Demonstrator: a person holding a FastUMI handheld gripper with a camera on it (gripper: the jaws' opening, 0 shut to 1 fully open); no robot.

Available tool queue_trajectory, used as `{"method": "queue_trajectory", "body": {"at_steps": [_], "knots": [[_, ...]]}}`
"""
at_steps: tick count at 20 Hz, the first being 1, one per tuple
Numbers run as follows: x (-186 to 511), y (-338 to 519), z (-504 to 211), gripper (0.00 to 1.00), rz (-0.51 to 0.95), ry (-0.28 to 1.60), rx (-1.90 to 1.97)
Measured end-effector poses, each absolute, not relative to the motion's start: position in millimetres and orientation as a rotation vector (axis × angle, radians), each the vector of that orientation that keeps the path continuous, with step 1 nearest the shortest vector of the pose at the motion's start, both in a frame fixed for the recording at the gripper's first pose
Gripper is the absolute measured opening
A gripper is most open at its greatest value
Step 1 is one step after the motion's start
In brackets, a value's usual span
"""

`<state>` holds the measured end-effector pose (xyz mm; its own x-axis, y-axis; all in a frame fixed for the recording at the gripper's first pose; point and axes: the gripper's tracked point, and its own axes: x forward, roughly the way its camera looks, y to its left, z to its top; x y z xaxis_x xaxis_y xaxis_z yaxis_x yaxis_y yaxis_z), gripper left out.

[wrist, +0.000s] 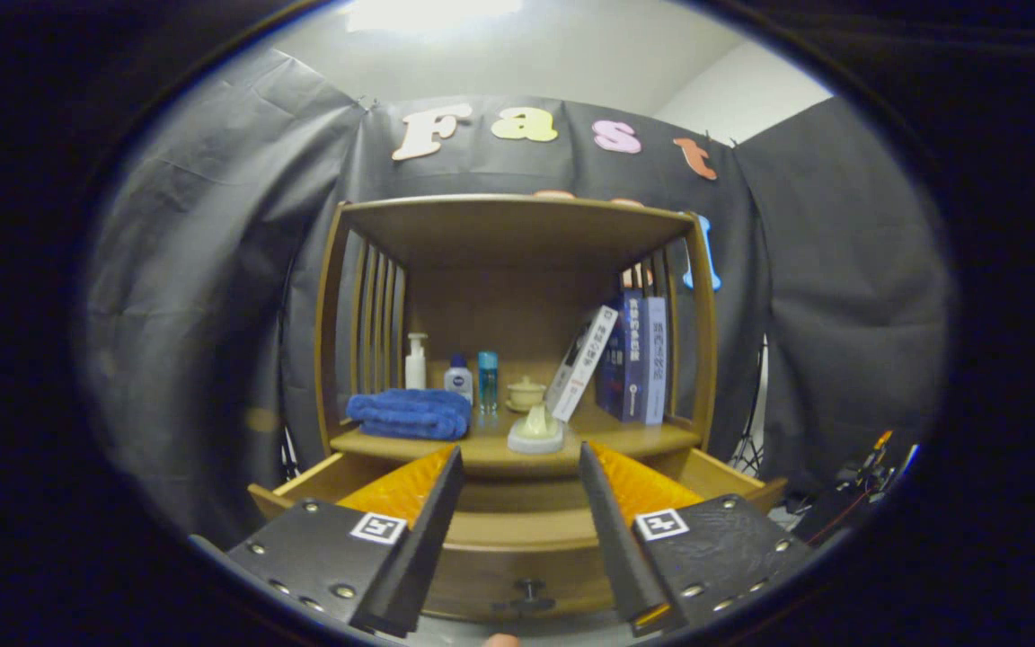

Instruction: Pull open the drawer, take out the items inside it, and place them on the countertop above the cabinet.

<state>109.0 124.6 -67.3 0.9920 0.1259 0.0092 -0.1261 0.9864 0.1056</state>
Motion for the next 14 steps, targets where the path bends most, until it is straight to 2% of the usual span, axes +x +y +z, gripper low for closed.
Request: {"method": "queue_trajectory", "body": {"at_steps": [4, 9, 14], "knots": [[94.7, 118.6, -113.9, 0.92, 0.101, 0.09, 0.137], [100.1, 125.5, -152.9, 0.96, 0.116, 0.166, 0.172], [111.5, 130.1, -185.6, 0.96, 0.114, 0.243, 0.175]]}}
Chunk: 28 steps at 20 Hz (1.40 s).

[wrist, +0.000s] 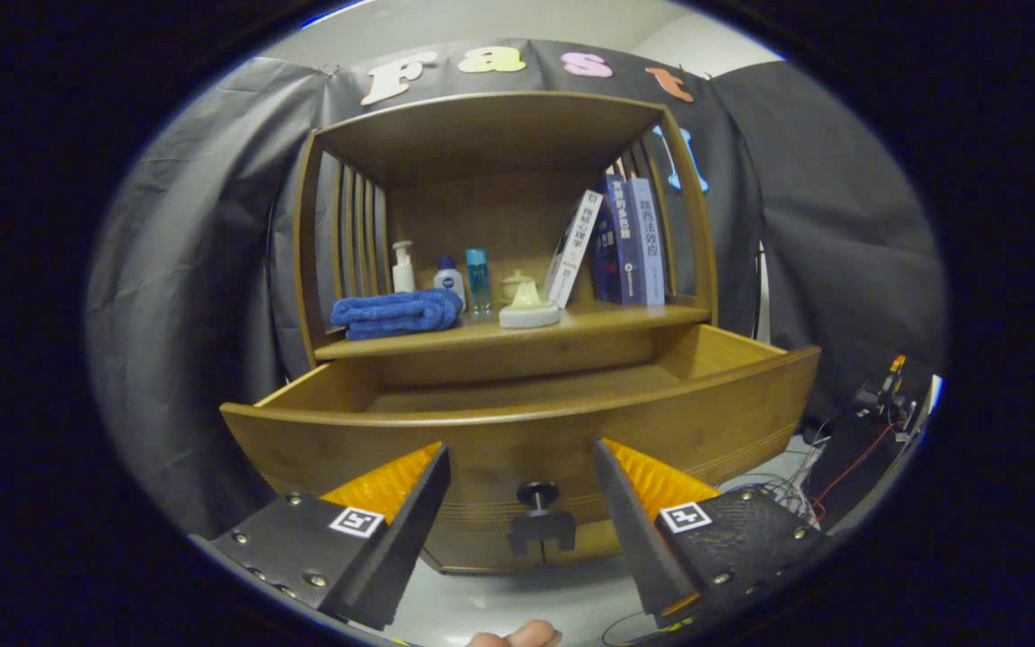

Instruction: Pull open the drawer, take out the items inside it, and place them on the countertop above the cabinet.

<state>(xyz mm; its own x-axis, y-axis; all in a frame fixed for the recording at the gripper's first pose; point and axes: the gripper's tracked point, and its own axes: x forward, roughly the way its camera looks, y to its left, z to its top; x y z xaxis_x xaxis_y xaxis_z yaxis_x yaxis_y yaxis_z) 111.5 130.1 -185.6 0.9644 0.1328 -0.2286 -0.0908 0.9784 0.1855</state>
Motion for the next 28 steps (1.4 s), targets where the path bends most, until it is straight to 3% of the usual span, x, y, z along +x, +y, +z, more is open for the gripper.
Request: {"method": "queue_trajectory", "body": {"at_steps": [5, 28], "knots": [[119.7, 118.0, -193.4, 0.97, 0.061, 0.244, 0.183], [189.6, 135.5, -193.8, 0.99, 0.104, 0.253, 0.296]]}}
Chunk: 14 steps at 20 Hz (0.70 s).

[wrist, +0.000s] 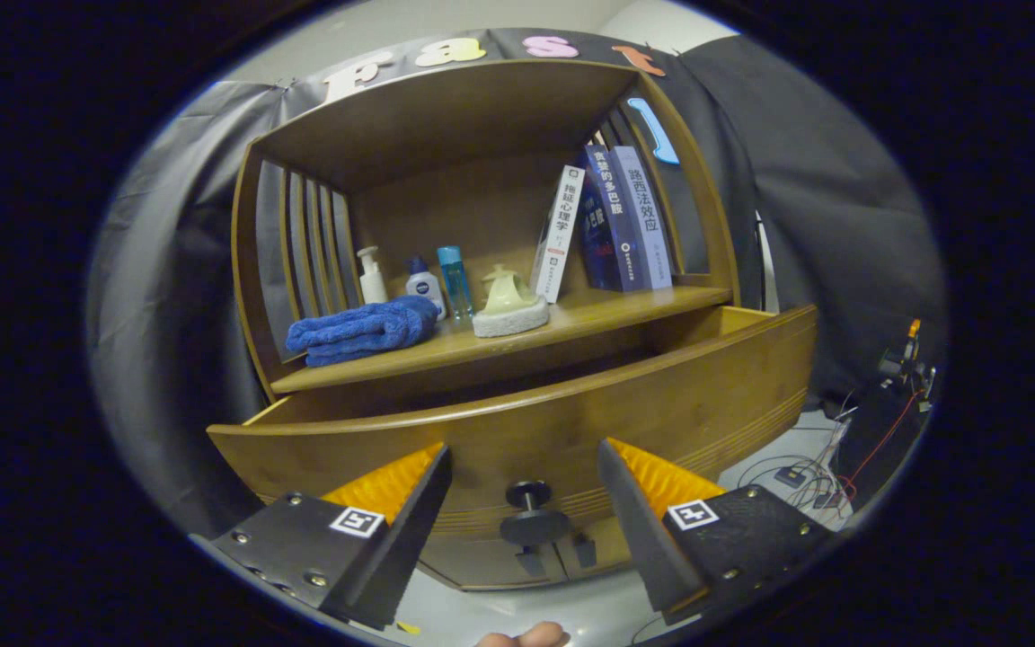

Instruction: Pull open the drawer, take out the items inside it, and place them on the countertop above the cabinet.

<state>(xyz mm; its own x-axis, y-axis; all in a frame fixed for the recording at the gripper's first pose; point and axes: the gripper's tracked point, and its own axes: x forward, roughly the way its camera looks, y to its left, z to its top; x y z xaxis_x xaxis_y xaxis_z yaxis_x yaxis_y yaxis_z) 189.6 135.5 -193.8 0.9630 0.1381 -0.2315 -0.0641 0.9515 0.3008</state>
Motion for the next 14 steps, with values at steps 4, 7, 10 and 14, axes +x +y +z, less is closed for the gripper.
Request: {"method": "queue_trajectory", "body": {"at_steps": [4, 7, 10, 14], "knots": [[205.9, 141.1, -194.8, 0.99, 0.115, 0.261, 0.297], [215.4, 143.2, -196.7, 0.99, 0.119, 0.263, 0.314], [223.7, 145.5, -197.9, 0.99, 0.116, 0.265, 0.321], [232.7, 147.5, -199.4, 0.99, 0.109, 0.264, 0.336]]}}
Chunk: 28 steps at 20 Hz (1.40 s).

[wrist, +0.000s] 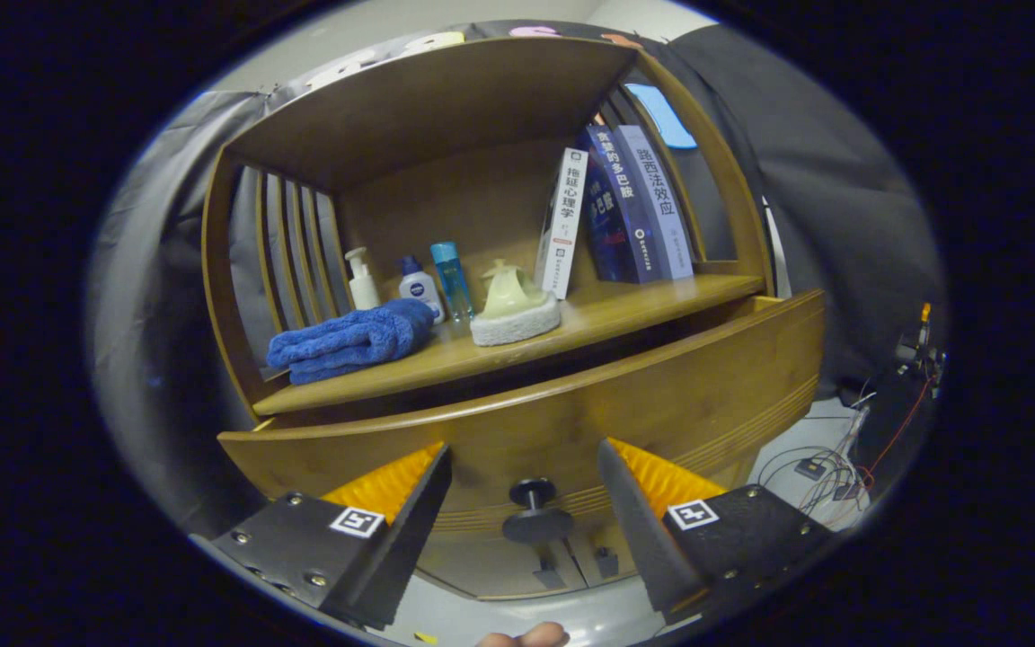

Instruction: Pull open the drawer, take out the items inside it, and place them on the countertop above the cabinet.

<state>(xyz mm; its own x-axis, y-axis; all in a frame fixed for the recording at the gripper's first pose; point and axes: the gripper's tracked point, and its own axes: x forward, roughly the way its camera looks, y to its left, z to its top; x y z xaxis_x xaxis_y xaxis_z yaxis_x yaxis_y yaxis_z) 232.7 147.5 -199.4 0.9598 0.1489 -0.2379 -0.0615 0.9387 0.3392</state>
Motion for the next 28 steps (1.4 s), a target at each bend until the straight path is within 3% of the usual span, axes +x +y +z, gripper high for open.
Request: {"method": "queue_trajectory", "body": {"at_steps": [28], "knots": [[278.9, 158.6, -204.2, 0.99, 0.099, 0.294, 0.36]]}}
